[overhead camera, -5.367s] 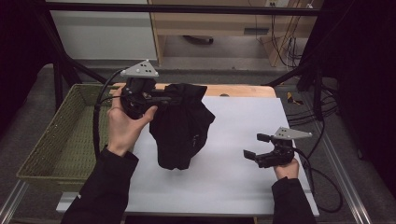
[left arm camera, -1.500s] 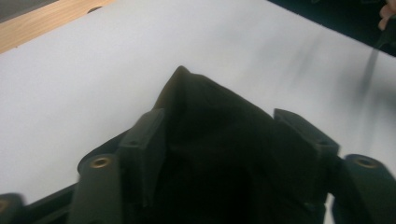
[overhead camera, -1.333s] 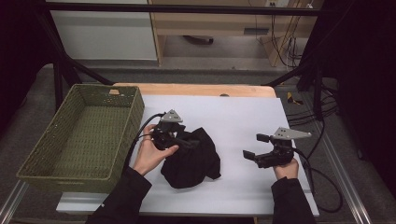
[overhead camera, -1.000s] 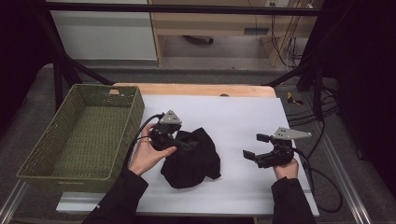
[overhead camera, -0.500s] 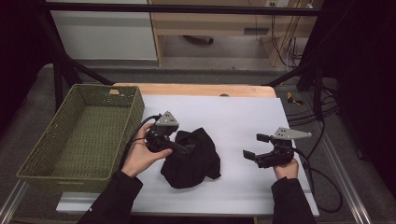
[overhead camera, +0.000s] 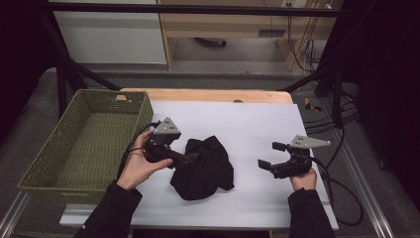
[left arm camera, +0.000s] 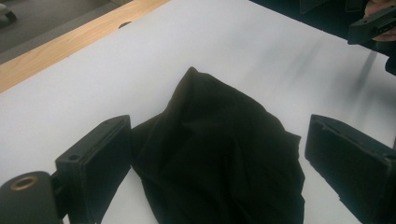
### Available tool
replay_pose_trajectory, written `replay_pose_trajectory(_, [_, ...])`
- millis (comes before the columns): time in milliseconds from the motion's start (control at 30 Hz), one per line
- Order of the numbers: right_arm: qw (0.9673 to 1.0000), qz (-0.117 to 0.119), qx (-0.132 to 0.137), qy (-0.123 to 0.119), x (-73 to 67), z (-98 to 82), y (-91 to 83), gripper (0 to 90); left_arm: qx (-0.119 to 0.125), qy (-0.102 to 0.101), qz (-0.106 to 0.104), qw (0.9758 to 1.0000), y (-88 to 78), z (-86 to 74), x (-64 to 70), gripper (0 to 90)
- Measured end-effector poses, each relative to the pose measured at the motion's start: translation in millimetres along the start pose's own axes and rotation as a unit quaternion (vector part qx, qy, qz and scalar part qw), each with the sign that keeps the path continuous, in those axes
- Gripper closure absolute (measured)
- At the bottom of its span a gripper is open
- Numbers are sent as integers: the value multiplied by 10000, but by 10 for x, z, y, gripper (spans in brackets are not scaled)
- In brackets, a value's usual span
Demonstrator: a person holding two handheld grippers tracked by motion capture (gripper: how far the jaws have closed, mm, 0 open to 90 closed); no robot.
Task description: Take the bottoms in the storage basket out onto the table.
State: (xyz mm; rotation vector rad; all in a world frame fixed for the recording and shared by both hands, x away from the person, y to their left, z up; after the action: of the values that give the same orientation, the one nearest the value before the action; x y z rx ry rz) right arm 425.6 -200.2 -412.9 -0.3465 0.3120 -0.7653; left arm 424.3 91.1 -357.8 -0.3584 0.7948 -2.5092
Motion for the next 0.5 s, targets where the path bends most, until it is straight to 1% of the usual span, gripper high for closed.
replay_pose_trajectory(300, [10000, -4, -6, 5, 1, -1, 1, 36, 112, 1, 90, 9999, -184, -53, -52, 78])
replay_pose_trajectory(500, [10000, -5, -10, 9, 0, -2, 3, 36, 197, 17, 188, 9996, -313, -114, -114, 78])
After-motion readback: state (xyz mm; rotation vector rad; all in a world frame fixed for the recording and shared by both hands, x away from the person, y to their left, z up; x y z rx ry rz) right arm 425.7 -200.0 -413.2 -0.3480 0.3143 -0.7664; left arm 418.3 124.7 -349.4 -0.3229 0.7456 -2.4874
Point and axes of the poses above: each handheld gripper's, and its own axes: y roughly forward along the jaws, z roughly out of its top, x roughly to its right, the point moved 8 cm from there along y, roughly forward along the jaws, and after that the axes turned 6 degrees about -z, right-handed, at the moved point
